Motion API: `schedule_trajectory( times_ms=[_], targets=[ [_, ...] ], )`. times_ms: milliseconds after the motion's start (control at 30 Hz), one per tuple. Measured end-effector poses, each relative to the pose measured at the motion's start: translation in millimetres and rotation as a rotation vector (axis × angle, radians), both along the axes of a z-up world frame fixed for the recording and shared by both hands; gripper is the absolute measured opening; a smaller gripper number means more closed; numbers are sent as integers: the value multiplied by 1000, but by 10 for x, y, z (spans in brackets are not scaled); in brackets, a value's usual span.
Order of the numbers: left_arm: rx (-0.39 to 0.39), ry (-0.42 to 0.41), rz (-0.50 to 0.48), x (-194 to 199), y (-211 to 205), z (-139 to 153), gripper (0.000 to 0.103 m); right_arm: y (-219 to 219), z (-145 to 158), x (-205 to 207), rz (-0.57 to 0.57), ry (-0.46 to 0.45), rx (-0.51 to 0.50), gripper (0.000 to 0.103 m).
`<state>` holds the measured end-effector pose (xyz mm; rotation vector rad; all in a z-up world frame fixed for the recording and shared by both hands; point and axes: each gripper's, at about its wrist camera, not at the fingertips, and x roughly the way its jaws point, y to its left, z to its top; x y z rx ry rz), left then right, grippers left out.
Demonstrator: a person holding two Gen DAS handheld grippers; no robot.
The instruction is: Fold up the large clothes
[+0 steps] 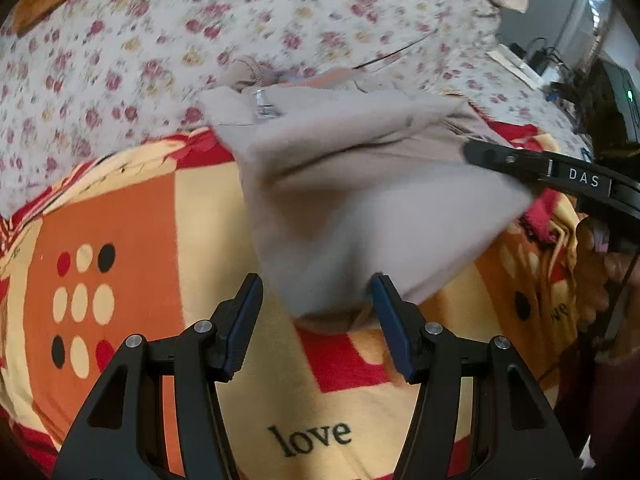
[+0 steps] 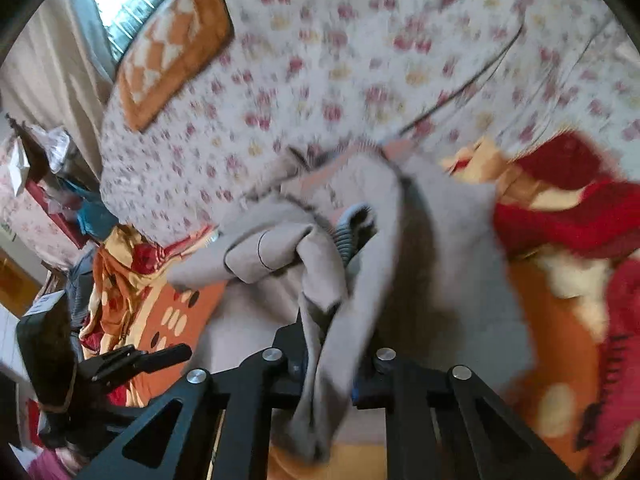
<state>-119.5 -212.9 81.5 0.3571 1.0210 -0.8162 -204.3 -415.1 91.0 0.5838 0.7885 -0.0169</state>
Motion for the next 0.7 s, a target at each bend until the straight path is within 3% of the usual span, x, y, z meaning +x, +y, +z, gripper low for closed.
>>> schedule_trajectory(
  times_ms=[67, 167, 233, 300, 367, 400, 467, 500, 533, 700],
  targets=[
    [0, 8, 0, 27, -6, -34, 57, -150, -22, -183, -65, 7, -44, 5],
    [-5, 77, 37, 194, -56, -113, 57, -372, -320, -250, -146, 109, -67, 0],
    [-44, 126, 72, 315, -71, -80, 57, -477, -555, -253, -141, 149, 12, 0],
    [-71, 147, 87, 391, -66, 5, 57, -517, -477, -330, -160, 99, 37, 0],
    [-78, 159, 52, 405, -60, 99, 57, -500, -272, -381, -176, 63, -1, 4],
    [-82, 159, 32, 408, -45, 144, 57, -471, -127, -411, -174, 37, -47, 11],
    [-104, 153, 12, 440, 26, 240, 57, -379, 96, -453, -135, -9, -117, 47],
    [-109, 151, 13, 486, 71, 266, 57, -328, 159, -453, -117, -21, -136, 75],
    [-96, 151, 22, 538, 92, 258, 57, -281, 194, -439, -98, -31, -146, 80],
    [-6, 208, 127, 967, 11, -72, 57, -104, 86, -214, -6, -16, -122, 80]
  ],
)
